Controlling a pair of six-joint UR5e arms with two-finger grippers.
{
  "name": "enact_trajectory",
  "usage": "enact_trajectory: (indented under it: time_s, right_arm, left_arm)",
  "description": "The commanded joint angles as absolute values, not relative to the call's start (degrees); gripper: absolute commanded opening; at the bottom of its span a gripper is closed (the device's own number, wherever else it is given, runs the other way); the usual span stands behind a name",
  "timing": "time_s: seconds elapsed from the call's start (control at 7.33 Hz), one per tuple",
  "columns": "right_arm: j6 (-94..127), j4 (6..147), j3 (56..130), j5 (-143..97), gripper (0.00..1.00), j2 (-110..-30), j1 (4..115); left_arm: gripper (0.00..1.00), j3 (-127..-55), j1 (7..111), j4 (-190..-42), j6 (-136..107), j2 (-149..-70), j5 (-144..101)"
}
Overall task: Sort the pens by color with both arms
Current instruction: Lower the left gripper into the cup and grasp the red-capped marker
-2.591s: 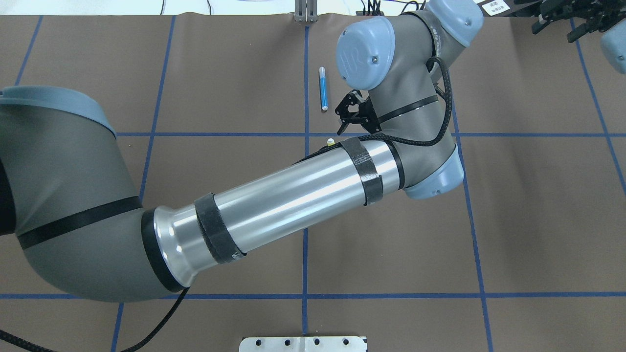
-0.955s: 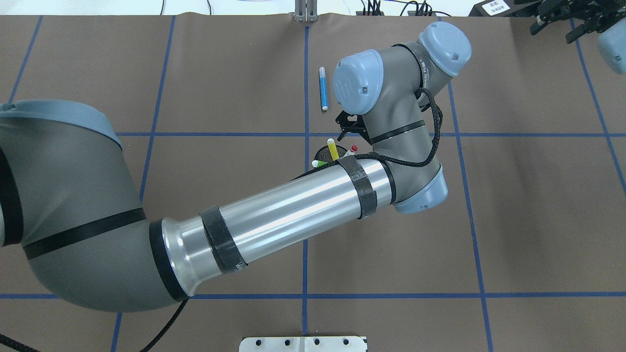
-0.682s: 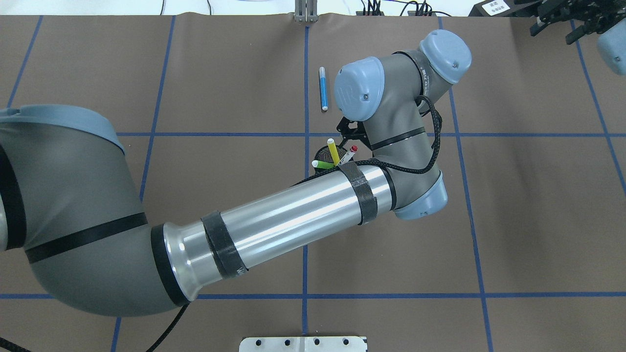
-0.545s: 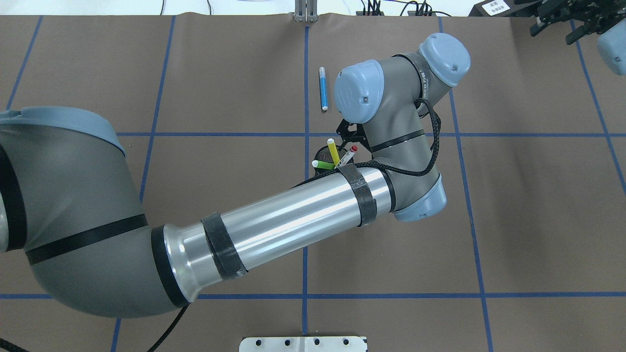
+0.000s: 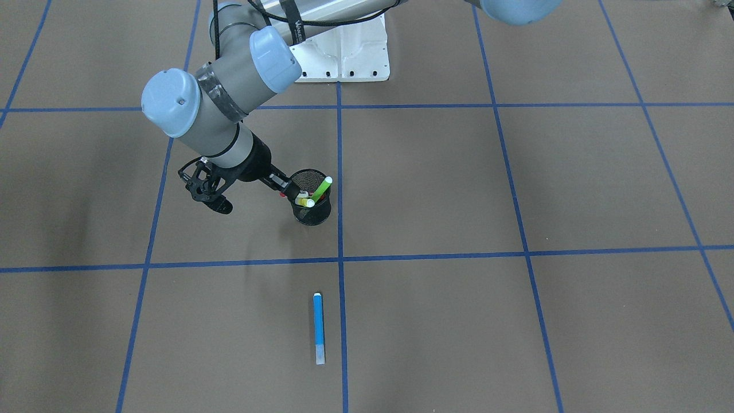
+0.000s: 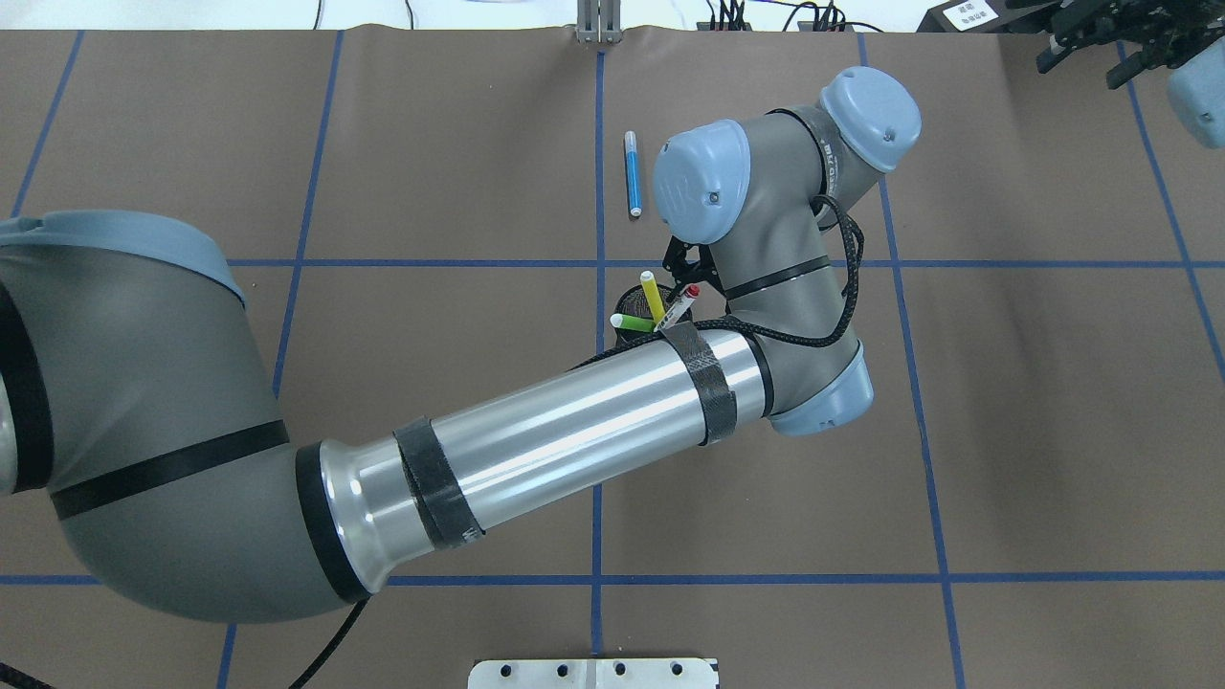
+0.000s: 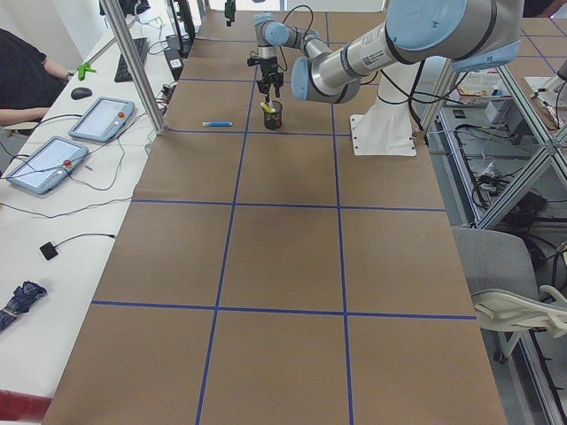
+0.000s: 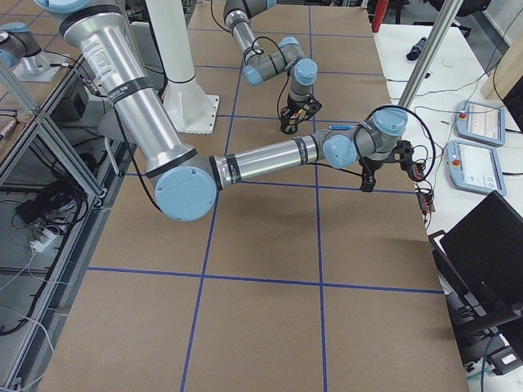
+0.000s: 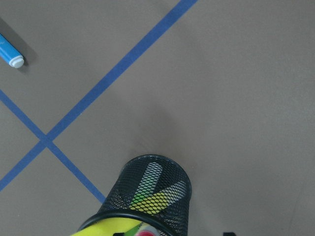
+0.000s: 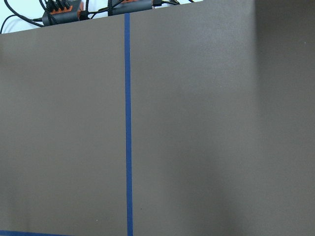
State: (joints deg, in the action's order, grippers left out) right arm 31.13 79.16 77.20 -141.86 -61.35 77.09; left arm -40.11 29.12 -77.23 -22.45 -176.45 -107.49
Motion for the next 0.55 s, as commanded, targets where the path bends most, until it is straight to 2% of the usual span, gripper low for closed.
enact_trajectory:
  time_s: [0.0, 0.41]
  right_arm:
    - [31.03, 79.19, 77.17, -141.86, 0.99, -61.35, 76.99]
    - [31.03, 79.1, 77.26, -141.86, 0.99, -61.35, 76.99]
  left_arm:
    - [0.68, -40.08, 29.09, -78.74, -22.59, -176.31, -106.09]
    - [0.64, -40.08, 29.18, -78.75, -22.94, -176.22, -105.74]
